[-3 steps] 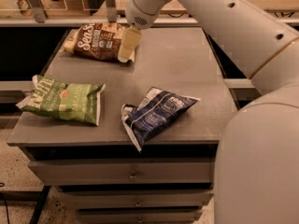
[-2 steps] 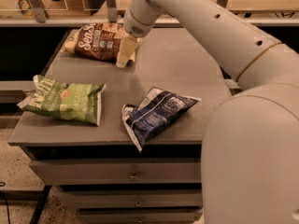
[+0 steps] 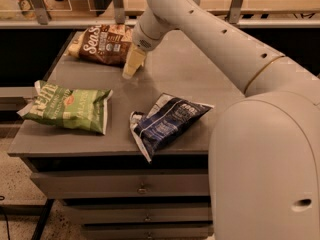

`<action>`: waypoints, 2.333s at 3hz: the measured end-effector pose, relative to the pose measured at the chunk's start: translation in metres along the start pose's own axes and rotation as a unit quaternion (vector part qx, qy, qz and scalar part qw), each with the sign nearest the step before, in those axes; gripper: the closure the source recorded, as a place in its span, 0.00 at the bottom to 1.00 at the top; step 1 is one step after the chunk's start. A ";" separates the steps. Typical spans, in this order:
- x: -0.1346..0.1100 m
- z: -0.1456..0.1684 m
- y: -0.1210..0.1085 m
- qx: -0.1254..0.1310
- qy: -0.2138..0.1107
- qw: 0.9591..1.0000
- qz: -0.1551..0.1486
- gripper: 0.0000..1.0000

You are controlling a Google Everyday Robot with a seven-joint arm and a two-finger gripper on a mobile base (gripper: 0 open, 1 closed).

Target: Move brown chip bag near blue chip bag

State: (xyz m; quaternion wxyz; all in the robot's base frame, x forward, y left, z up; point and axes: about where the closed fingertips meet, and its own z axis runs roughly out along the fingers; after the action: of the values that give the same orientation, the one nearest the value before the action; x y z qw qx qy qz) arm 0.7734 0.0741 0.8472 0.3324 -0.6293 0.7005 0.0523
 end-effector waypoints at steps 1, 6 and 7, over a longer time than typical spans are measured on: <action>0.004 0.012 -0.001 0.005 -0.010 1.000 0.015 0.18; 0.021 -0.036 -0.034 0.008 -0.094 0.992 0.089 1.00; 0.043 -0.074 -0.047 0.025 -0.095 0.988 0.117 1.00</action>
Offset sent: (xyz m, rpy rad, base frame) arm 0.0158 0.0033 -0.0065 0.1163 -0.0103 -0.0528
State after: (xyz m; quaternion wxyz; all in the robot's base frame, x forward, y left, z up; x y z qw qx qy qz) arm 0.7871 -0.0086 0.8977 0.4051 -0.5267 0.7354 0.1329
